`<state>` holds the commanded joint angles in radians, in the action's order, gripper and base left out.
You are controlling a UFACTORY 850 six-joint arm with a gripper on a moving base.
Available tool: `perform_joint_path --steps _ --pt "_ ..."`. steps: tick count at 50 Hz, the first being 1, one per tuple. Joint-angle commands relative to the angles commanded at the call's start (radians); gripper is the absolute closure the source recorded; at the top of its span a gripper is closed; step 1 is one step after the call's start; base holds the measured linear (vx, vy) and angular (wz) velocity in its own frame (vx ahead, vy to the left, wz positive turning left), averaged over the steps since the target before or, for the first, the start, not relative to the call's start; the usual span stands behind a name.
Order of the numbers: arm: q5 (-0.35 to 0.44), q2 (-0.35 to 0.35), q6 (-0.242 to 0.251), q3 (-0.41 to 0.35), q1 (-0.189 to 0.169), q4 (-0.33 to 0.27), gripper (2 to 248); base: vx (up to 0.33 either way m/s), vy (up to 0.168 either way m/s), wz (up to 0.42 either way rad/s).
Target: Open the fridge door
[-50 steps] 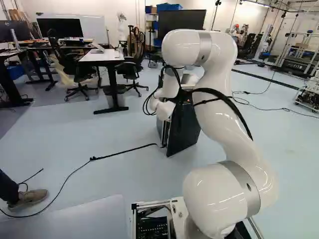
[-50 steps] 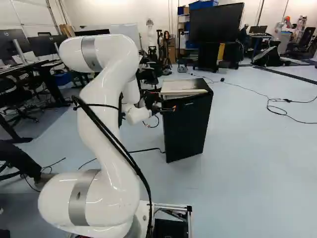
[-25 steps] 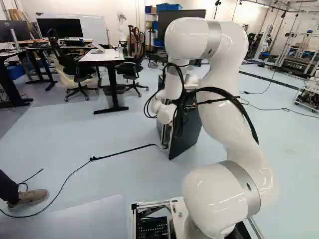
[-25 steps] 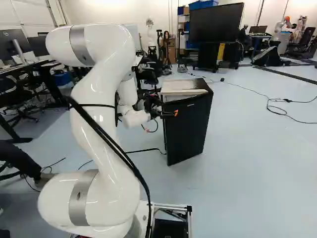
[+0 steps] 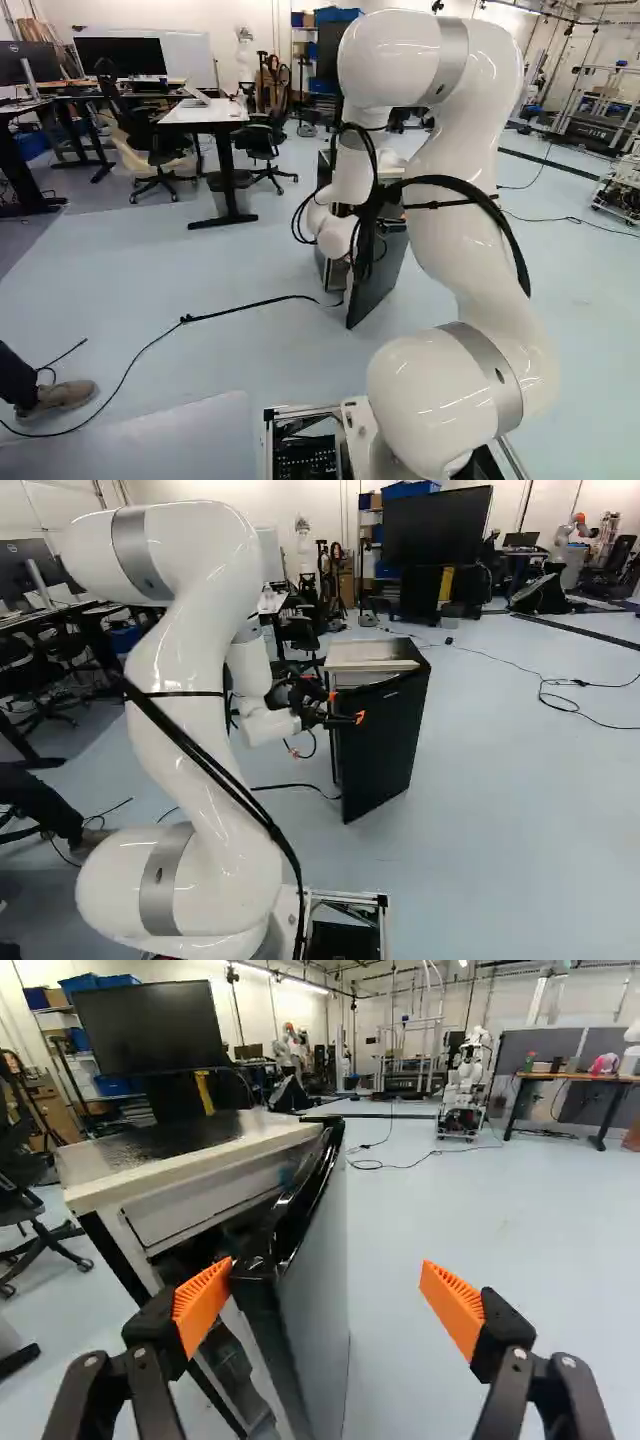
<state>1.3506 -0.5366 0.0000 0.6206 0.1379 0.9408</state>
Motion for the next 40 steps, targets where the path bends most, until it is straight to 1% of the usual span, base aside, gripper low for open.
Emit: perform_joint_path --steps 9,18,40 --pt "0.002 0.032 0.000 -0.050 -0.001 0.005 3 0.000 0.000 0.000" --pt "0.002 0.058 0.000 -0.090 -0.012 0.005 3 0.000 0.000 0.000" --pt "0.002 0.064 0.000 -0.099 -0.017 0.005 3 0.000 0.000 0.000"
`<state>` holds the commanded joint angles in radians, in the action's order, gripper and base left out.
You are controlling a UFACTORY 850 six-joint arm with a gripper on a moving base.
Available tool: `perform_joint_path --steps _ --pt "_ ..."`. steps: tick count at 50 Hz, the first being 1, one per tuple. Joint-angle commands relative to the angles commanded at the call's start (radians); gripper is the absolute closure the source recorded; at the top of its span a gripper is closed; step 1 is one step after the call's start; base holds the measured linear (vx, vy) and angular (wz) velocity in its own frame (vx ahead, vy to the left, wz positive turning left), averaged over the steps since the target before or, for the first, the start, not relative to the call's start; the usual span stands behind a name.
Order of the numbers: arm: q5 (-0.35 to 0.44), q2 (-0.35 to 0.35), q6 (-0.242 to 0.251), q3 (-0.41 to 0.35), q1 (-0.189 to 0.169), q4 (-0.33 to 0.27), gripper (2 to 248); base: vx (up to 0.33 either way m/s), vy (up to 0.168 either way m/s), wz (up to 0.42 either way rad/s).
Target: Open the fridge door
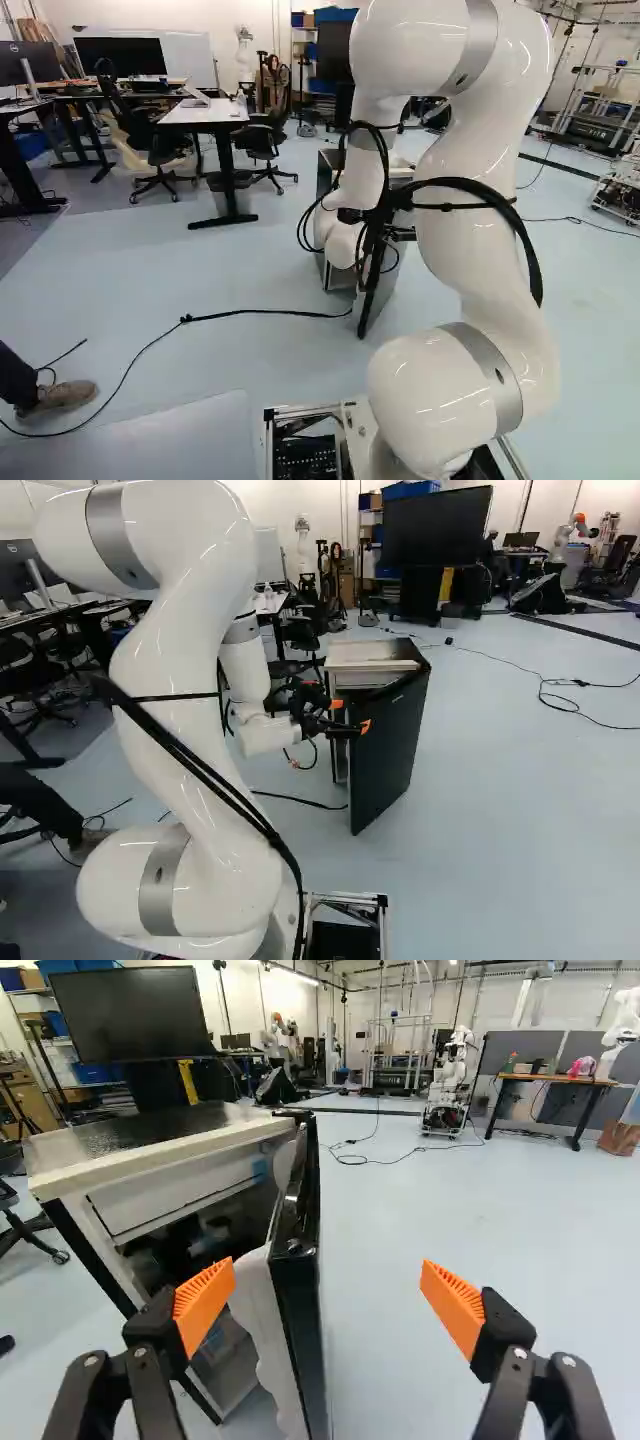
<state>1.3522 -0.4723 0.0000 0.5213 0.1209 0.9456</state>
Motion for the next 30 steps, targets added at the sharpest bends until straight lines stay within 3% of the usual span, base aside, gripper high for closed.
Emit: perform_joint_path --steps 30 --pt "0.000 -0.020 0.000 0.031 -0.018 0.023 3 0.000 0.000 0.000"
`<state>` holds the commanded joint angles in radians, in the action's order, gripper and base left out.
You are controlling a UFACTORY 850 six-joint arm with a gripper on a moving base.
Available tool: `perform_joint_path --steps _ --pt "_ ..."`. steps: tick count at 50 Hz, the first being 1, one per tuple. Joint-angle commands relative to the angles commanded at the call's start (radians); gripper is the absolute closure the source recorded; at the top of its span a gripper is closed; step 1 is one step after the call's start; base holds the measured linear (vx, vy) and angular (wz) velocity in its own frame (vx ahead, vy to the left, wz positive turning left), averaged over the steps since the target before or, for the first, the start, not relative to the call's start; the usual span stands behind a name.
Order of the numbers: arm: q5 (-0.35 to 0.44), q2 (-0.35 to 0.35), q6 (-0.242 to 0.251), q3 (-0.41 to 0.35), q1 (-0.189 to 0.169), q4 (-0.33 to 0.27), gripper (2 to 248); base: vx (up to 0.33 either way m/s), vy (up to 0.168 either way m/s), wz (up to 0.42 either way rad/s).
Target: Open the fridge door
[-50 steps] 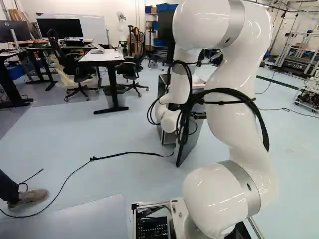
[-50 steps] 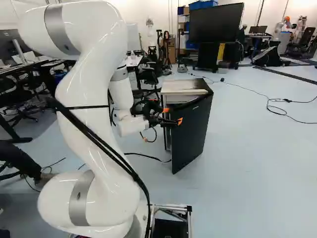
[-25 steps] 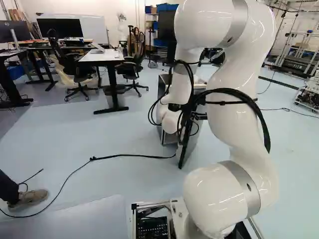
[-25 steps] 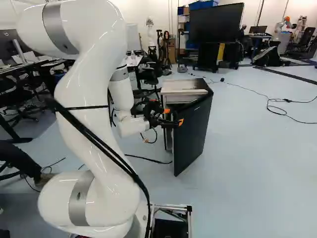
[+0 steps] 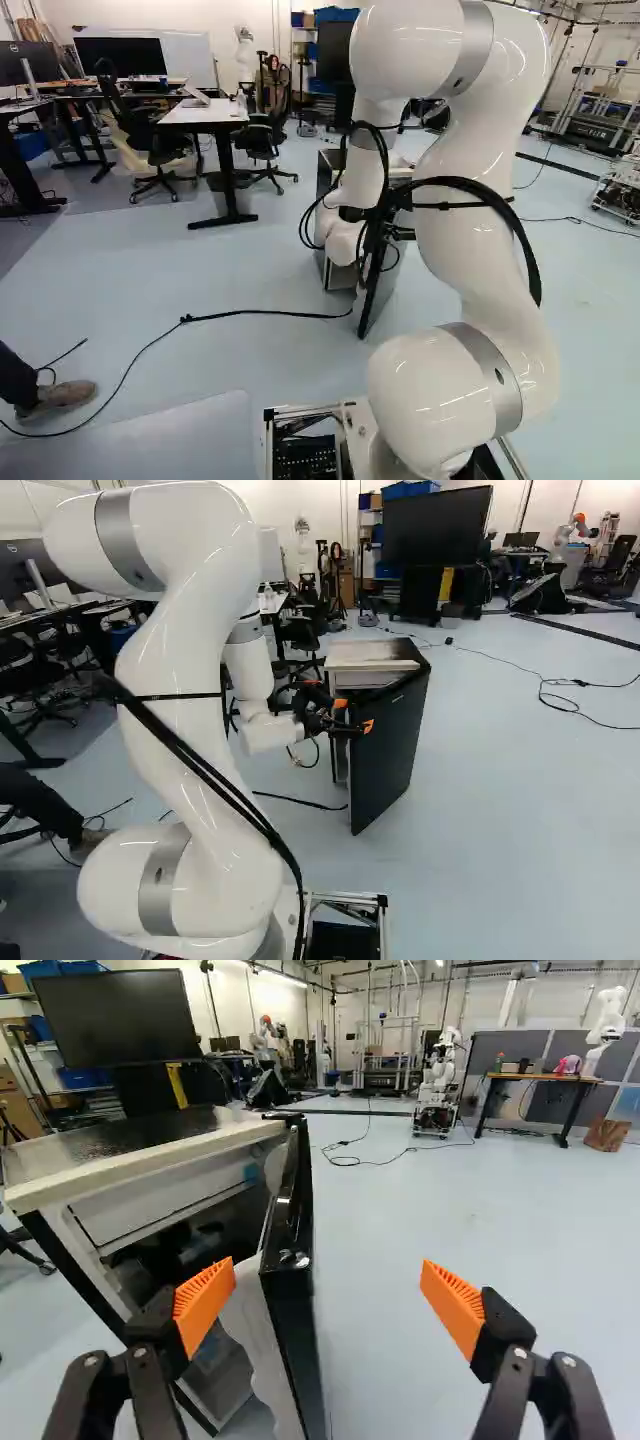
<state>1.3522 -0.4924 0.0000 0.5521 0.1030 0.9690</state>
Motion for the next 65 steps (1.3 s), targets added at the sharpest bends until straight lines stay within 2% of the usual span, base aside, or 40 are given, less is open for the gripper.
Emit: perform_joint_path --steps 18,43,65 --pt "0.000 -0.036 0.000 0.056 -0.028 0.021 3 0.000 0.000 0.000" --pt "0.000 -0.077 0.000 0.121 -0.120 0.083 3 0.000 0.000 0.000" --pt "0.000 -0.104 0.000 0.166 -0.205 0.185 3 0.000 0.000 0.000"
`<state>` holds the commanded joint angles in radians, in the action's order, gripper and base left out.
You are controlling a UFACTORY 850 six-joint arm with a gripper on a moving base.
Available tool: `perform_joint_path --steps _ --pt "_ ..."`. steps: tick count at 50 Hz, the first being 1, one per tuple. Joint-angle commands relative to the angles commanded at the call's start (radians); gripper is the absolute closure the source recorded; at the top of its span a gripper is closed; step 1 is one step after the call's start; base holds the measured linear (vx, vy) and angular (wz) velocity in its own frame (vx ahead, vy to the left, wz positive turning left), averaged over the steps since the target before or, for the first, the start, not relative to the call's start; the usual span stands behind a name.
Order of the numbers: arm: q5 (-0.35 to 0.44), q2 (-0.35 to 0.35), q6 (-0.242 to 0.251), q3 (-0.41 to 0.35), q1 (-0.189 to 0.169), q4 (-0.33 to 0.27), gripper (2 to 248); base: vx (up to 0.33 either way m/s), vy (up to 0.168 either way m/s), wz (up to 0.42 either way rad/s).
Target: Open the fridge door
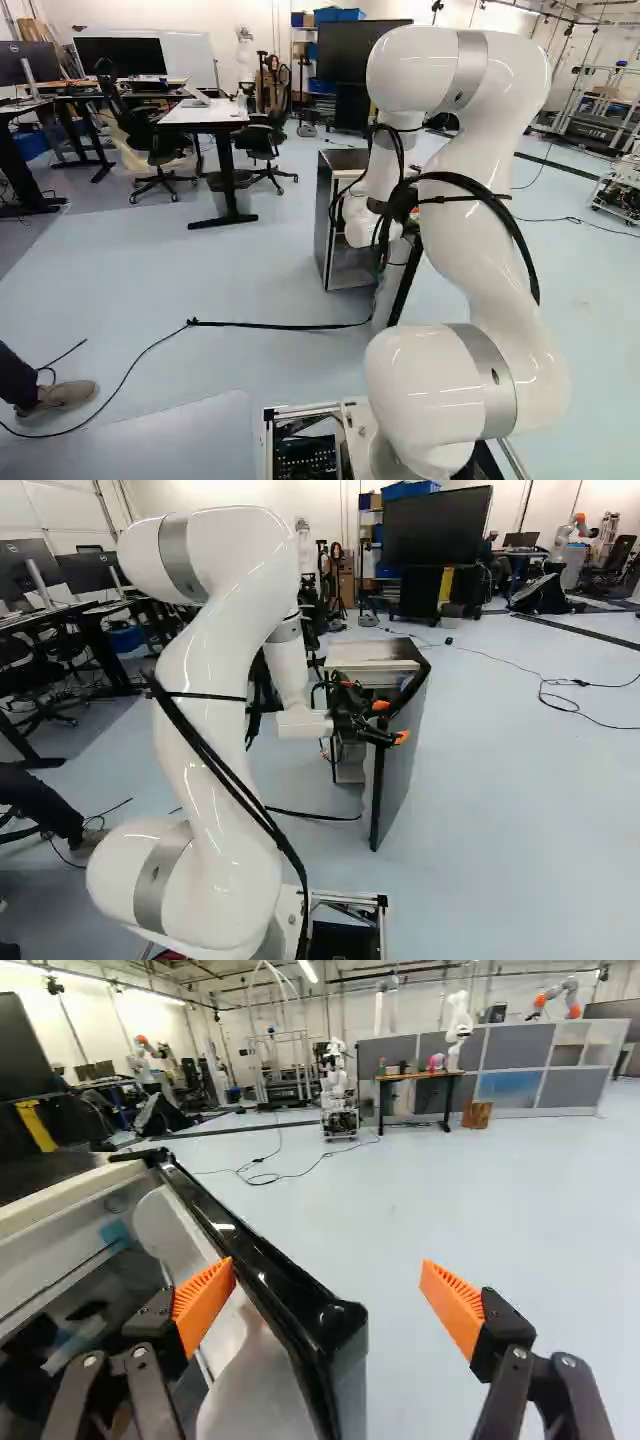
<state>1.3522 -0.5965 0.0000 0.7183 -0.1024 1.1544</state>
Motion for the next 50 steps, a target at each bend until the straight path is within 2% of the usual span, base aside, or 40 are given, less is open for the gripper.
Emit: perform_joint_path --steps 27,50 --pt "0.000 -0.041 0.000 0.071 -0.109 0.133 3 0.000 0.000 0.000" --pt "0.000 -0.086 0.000 0.153 -0.199 0.145 3 0.000 0.000 0.000"
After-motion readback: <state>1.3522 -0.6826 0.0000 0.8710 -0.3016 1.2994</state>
